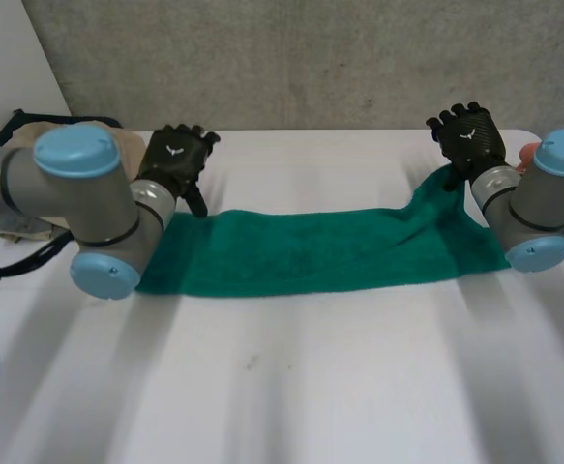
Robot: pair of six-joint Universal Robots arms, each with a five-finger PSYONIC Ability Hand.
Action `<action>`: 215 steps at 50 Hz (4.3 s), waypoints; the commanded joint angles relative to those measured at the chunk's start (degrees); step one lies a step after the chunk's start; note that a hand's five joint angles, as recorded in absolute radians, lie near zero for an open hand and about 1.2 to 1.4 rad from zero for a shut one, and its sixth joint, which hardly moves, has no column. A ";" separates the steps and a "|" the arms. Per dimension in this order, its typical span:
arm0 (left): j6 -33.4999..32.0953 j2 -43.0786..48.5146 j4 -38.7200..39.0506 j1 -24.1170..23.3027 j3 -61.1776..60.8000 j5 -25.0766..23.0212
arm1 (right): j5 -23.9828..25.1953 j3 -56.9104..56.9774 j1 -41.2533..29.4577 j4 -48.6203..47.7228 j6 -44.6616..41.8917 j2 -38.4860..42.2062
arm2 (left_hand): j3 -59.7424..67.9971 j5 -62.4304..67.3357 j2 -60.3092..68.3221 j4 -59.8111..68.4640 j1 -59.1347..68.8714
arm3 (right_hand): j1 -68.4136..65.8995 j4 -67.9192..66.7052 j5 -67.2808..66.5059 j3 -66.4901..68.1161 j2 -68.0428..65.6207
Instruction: Fold the laundry.
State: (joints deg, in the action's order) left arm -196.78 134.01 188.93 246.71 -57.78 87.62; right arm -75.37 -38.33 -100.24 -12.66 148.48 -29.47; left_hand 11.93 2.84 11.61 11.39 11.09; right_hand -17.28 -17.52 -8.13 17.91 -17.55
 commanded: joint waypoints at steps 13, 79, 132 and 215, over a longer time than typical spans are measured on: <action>4.57 -9.29 -0.58 2.90 -7.69 -6.06 | 5.94 24.27 0.83 14.77 -0.74 16.02 | -1.93 -2.84 -1.61 -1.39 -1.09 | -19.79 -19.55 -18.93 19.16 -19.52; 7.64 -12.10 -3.75 6.06 -10.16 -10.10 | 9.19 16.02 -1.27 19.24 -7.77 8.66 | -1.93 -2.84 -1.61 -1.39 -1.09 | -62.72 -62.48 -61.87 62.09 -62.45; 1.58 1.44 -5.77 -0.35 43.11 5.71 | 5.94 -12.74 -2.15 1.59 15.43 -36.01 | 68.07 67.16 68.39 68.61 68.91 | -62.72 -62.48 -61.87 62.09 -62.45; -14.24 0.12 -35.12 12.48 -2.08 -2.29 | -4.52 -10.01 0.57 51.42 5.24 -12.89 | 58.59 57.68 58.91 59.13 59.43 | -28.66 -28.42 -27.80 28.03 -28.39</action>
State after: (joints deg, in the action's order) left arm -210.45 132.40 154.05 259.26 -62.00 83.72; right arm -79.51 -48.16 -99.55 39.41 153.80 -42.57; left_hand 47.27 37.24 47.47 47.44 49.28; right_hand -32.18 -32.40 -22.71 32.60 -32.49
